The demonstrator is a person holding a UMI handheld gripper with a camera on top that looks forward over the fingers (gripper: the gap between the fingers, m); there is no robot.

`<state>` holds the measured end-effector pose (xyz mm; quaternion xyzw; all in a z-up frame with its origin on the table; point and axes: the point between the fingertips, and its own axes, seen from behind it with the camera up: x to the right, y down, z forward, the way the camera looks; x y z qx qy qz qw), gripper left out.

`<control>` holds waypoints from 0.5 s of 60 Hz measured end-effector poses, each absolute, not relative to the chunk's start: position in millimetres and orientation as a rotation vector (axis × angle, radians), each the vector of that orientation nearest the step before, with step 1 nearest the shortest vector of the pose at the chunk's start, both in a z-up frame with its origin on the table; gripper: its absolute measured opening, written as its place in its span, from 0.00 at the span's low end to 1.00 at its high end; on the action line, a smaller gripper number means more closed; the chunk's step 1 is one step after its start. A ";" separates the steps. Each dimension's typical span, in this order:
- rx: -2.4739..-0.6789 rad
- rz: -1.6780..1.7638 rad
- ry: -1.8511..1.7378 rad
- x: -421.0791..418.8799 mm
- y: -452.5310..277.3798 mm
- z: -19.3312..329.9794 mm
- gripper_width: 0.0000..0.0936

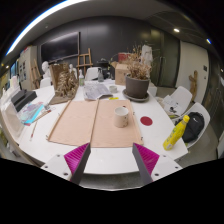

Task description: Pour water

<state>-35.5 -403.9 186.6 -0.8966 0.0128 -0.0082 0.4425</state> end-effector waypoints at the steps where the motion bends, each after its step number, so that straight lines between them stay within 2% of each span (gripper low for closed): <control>1: -2.228 -0.026 0.034 -26.8 -407.2 191.7 0.92; 14: -2.221 -0.101 0.110 68.8 -413.2 167.7 0.92; 30: -2.152 -0.205 0.257 212.5 -403.6 102.0 0.92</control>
